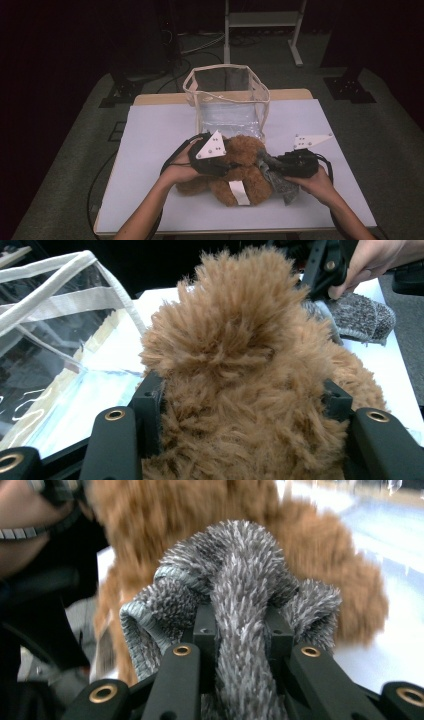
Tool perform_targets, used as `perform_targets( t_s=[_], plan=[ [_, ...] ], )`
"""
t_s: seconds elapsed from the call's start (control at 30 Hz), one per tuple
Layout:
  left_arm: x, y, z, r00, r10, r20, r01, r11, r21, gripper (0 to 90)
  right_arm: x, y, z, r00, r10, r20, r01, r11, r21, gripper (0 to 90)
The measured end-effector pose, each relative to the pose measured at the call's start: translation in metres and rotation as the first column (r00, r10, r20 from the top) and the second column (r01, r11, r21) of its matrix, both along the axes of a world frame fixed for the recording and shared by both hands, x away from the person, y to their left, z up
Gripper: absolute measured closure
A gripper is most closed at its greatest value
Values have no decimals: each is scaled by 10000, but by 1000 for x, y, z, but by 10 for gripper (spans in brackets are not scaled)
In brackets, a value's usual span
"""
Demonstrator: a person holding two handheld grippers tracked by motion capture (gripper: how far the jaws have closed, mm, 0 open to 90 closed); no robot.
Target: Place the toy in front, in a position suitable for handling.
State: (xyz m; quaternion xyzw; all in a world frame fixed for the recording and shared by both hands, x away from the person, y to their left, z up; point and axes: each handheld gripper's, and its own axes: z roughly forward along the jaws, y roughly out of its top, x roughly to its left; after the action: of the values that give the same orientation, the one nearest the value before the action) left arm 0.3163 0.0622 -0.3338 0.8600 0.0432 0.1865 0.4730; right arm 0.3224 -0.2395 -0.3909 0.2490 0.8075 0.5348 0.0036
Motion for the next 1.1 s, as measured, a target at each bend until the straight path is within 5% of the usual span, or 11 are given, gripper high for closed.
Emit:
perform_targets(
  t_s=[0.07, 0.27, 0.43, 0.47, 0.5, 0.57, 0.67, 0.83, 1.1],
  plan=[
    [0, -2, -1, 10000, -31, 6, 31, 9999, 111, 404, -6, -12, -7, 9997, -146, -175, 136, 9984, -544, 737],
    [-1, -12, -6, 9991, -364, -203, 368, 9991, 190, 403, -14, -45, -13, 9955, -910, -264, 884, 9924, -855, 737],
    [-3, -27, -11, 9968, -716, -344, 732, 9962, 462, 402, -25, -83, -12, 9839, -1789, -19, 1762, 9706, -1640, 736],
    [-2, -32, -13, 9961, -798, -379, 817, 9952, 533, 399, -29, -92, -13, 9794, -2013, 123, 1993, 9565, -2129, 736],
    [-2, -32, -13, 9961, -798, -379, 817, 9952, 533, 397, -29, -92, -13, 9794, -2013, 123, 1993, 9565, -2129, 736],
    [-3, -36, -15, 9953, -890, -384, 914, 9935, 678, 396, -30, -102, -19, 9737, -2268, 192, 2233, 9351, -2751, 732],
    [-2, -43, -18, 9931, -1061, -505, 1102, 9902, 863, 384, -30, -114, -35, 9662, -2573, -153, 2428, 9285, -2809, 711],
    [-1, -47, -19, 9926, -1088, -544, 1138, 9886, 988, 364, -27, -118, -44, 9620, -2705, -382, 2504, 9290, -2724, 613],
    [-1, -45, -18, 9912, -1095, -746, 1170, 9875, 1055, 271, -25, -112, -25, 9699, -2436, -35, 2358, 9426, -2366, 496]
  ],
)
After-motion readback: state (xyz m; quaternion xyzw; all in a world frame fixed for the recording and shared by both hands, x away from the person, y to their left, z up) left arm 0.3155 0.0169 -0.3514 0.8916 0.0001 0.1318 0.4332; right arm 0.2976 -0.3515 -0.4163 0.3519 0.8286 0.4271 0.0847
